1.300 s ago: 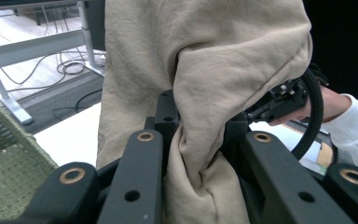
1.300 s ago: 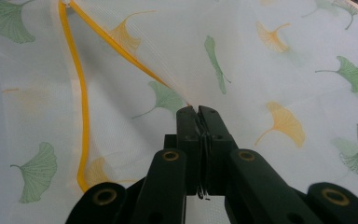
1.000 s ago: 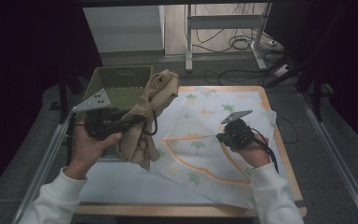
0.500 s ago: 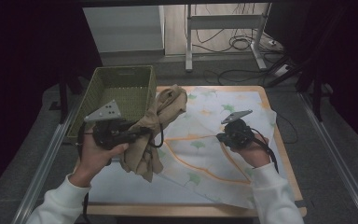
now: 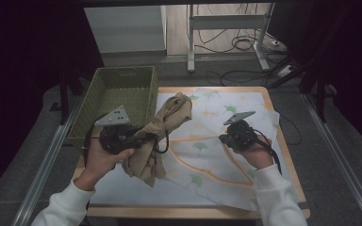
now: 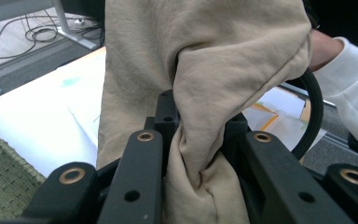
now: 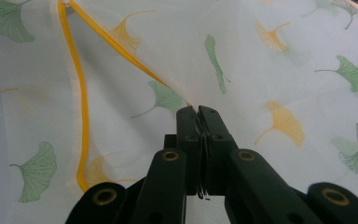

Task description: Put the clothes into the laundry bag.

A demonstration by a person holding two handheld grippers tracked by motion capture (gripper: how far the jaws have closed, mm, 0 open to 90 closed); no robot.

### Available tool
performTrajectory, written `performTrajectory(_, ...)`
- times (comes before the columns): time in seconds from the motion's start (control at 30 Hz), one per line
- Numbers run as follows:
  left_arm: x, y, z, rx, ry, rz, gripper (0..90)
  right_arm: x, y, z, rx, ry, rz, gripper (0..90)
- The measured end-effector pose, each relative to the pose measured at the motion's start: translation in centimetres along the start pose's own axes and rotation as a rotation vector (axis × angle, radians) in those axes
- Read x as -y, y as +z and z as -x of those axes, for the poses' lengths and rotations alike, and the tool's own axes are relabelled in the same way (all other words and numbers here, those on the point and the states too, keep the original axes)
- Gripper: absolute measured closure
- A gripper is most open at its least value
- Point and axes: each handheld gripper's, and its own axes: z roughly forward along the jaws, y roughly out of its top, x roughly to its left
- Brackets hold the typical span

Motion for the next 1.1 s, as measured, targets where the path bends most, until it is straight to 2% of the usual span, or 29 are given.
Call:
performTrajectory(0.33, 0.4, 0.9, 0.6, 0.016, 0.012, -0.051, 75.2, 0.0, 0.1, -0.1, 0.001, 0.000, 0.000, 86.6)
performTrajectory(0.67, 1.0, 2.6, 1.6, 0.053, 0.025, -0.110, 75.2, -0.1, 0.1, -0.2, 0.000, 0.001, 0.002, 86.6)
performTrajectory(1.1, 1.6, 4.2, 2.0, 0.069, 0.023, -0.164, 75.2, -0.2, 0.0, -0.1, 0.002, -0.003, 0.011, 86.6)
